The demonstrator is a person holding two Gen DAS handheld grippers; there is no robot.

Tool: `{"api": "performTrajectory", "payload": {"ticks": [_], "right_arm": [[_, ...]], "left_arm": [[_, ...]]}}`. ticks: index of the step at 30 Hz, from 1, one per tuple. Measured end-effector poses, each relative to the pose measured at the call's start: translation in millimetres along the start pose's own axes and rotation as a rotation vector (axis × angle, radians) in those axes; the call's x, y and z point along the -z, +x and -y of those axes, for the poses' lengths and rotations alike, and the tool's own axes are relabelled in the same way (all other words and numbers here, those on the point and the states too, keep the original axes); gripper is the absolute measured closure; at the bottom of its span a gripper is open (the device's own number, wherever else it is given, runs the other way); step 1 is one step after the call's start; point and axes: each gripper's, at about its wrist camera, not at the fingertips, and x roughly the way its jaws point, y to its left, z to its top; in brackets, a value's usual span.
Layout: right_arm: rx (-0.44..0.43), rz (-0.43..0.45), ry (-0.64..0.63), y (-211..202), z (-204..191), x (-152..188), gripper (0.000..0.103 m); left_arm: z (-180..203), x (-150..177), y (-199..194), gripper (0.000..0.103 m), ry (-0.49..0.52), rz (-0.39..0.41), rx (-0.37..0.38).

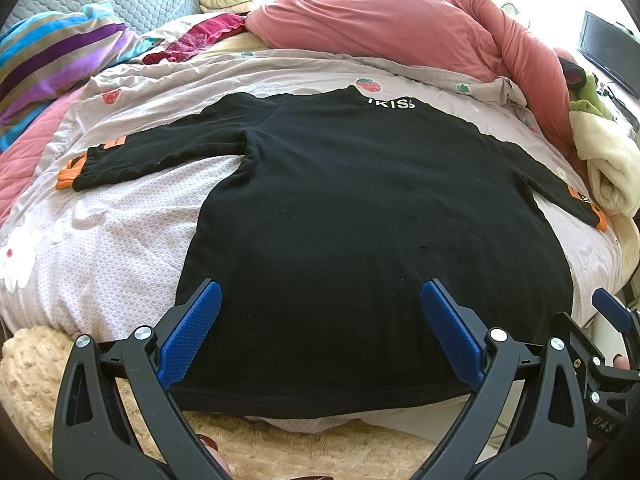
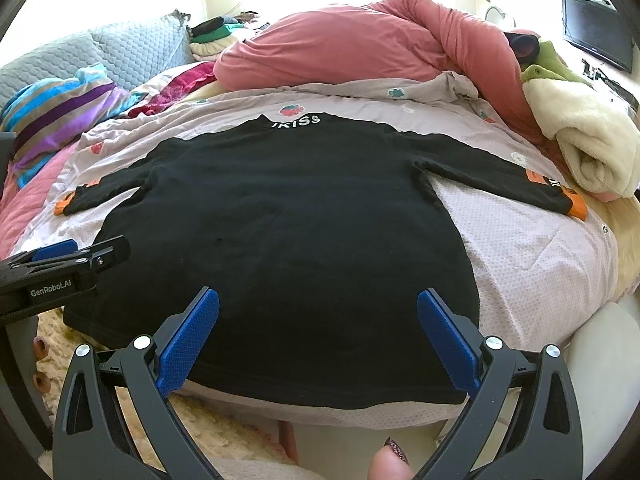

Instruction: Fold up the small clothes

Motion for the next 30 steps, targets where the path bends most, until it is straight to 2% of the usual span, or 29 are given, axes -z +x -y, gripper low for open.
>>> {"api": "performTrajectory", "payload": {"ticks": [30], "right_arm": [[-0.001,0.008,0.007,0.2,1.5,-2.4,0.004]], "left_arm": [[1.3,-0.6,-1.4,0.009,0.013,0.005,-0.007]]}}
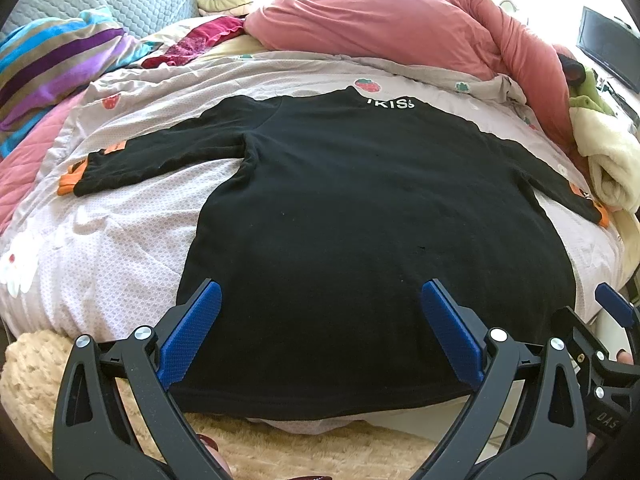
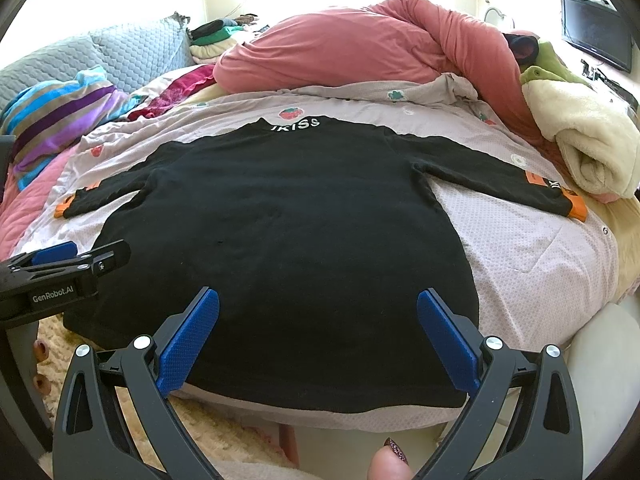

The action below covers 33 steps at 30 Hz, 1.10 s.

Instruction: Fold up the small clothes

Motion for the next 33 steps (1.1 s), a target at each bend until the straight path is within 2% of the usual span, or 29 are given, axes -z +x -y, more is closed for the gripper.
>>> {"api": "performTrajectory", "payload": {"ticks": [13,33], "right_arm": [[-0.005,0.010,0.003,8,1,-11,0.004],[-0.003,0.004,0.070,42,35,-46,0.004]], "left_arm": [[3,-6,7,0.009,0.008,-0.005,-0.009],[29,-52,35,0.009,0.051,-0.026,0.040]]}}
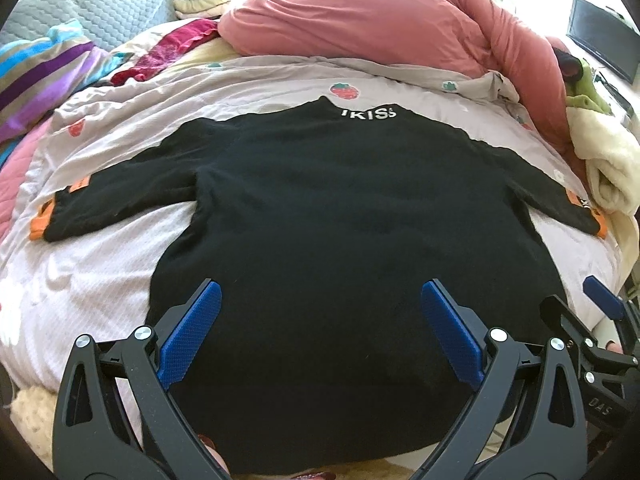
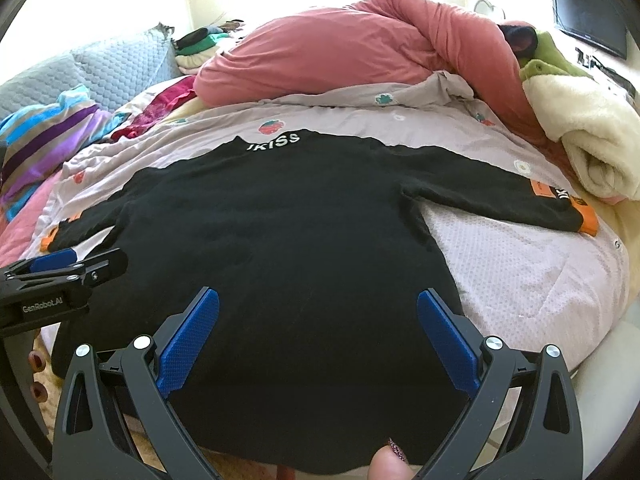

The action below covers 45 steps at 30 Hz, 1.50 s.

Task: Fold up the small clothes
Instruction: 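Move the right tool to the orange-black sock and close on it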

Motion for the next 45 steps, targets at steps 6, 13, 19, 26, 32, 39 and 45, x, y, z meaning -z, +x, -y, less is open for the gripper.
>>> {"api": "performTrajectory", "payload": {"ticks": [6,13,19,26,32,39,45], "right_arm": [[0.017,-0.009,0.047,15,17,-13,0.004],[0.029,-0.022,0.114,30,41,-25,0.004],[0.052,-0.041,0.180,44,64,-34,0.004],[0.114,-0.035,0.247,53,98,-46,0.004],[0.188,-0.030,0.305,60,131,-54,0.004],[0.190,-0.045,0.453,65,181,-57,0.004],[0.204,-0.055,0.589,72,225,-50,0.004]], "left_arm": [[7,-18,14,0.009,0.009,-0.008,0.007],[14,-40,32,0.009,0.023,-0.023,0.021],[19,-59,49,0.009,0.027,-0.031,0.019],[21,-76,72,0.009,0.024,-0.060,0.021],[23,-92,88,0.009,0.018,-0.065,0.017],[32,-107,103,0.009,0.035,-0.056,0.004],[35,-120,120,0.009,0.041,-0.072,0.021]]}}
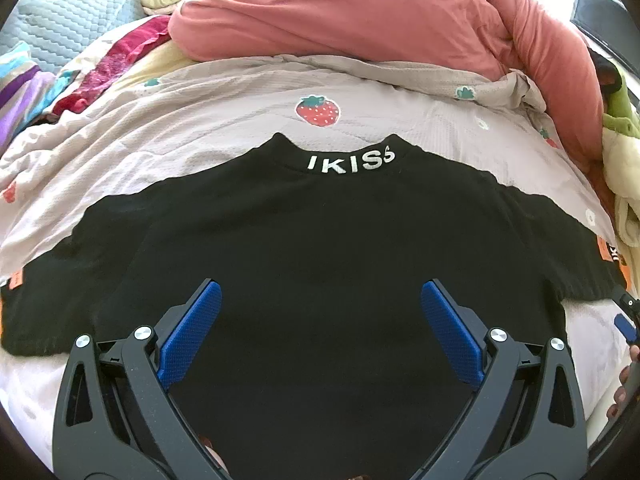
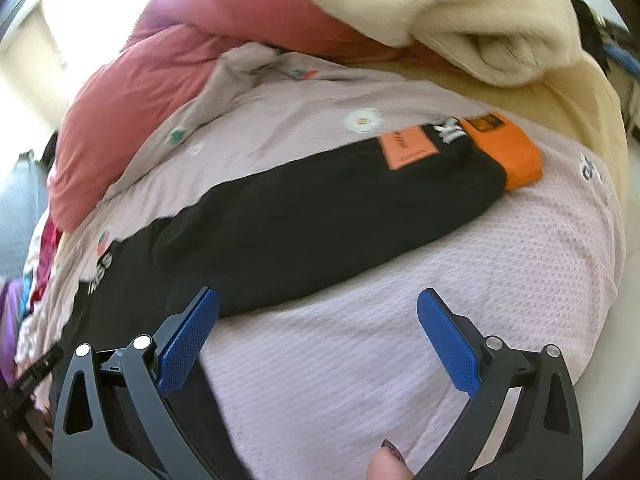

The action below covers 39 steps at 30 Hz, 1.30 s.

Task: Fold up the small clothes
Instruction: 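Move the right tool to the orange-black sock and close on it, then carry the sock with the right tool onto the shirt body and release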

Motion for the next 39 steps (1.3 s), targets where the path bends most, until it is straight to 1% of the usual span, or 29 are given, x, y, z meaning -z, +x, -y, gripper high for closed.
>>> {"api": "performTrajectory", "payload": {"ticks": [5,6,8,9,10,13,17,22,23,24,28,30,32,33,34,39], "right_arm": [[0.040,0.014,0.065,10,25,-13,0.004],[0.046,0.021,0.078,14,32,-18,0.004],[0.060,0.031,0.098,19,41,-24,0.004],[0.067,0.039,0.109,23,46,-29,0.004],[0.077,0.043,0.123,26,50,-33,0.004],[0.068,0.061,0.153,35,61,-43,0.004],[0.077,0.082,0.174,47,70,-57,0.004],[0.046,0.121,0.195,49,75,-65,0.006],[0.043,0.127,0.192,49,74,-66,0.010],[0.044,0.134,0.185,49,73,-66,0.020],[0.026,0.154,0.176,49,73,-65,0.039],[0.010,0.166,0.166,47,73,-64,0.062],[-0.016,0.181,0.137,43,68,-63,0.073],[-0.033,0.195,0.102,38,61,-63,0.078],[-0.038,0.204,0.081,35,56,-63,0.079],[-0.090,0.247,-0.038,20,17,-60,0.084]], "left_arm": [[4,-6,18,0.009,-0.009,-0.013,0.014],[5,-7,21,0.009,-0.013,-0.016,0.021],[6,-9,29,0.009,-0.023,-0.026,0.063],[7,-9,33,0.009,-0.017,-0.027,0.074],[8,-9,36,0.009,-0.011,-0.029,0.069],[8,-10,46,0.009,0.001,-0.032,0.055],[-1,-5,54,0.009,-0.039,-0.029,0.082],[-6,4,61,0.009,-0.042,-0.039,0.080],[-8,4,62,0.009,-0.048,-0.039,0.079],[-10,4,61,0.009,-0.053,-0.036,0.079],[-13,2,56,0.009,-0.061,-0.015,0.078],[-14,1,53,0.009,-0.061,-0.007,0.081],[-14,0,49,0.009,-0.061,-0.003,0.082],[-15,-1,46,0.009,-0.061,0.001,0.084],[-16,-2,43,0.009,-0.062,0.004,0.086],[-22,-6,25,0.009,-0.072,0.038,0.097]]}}
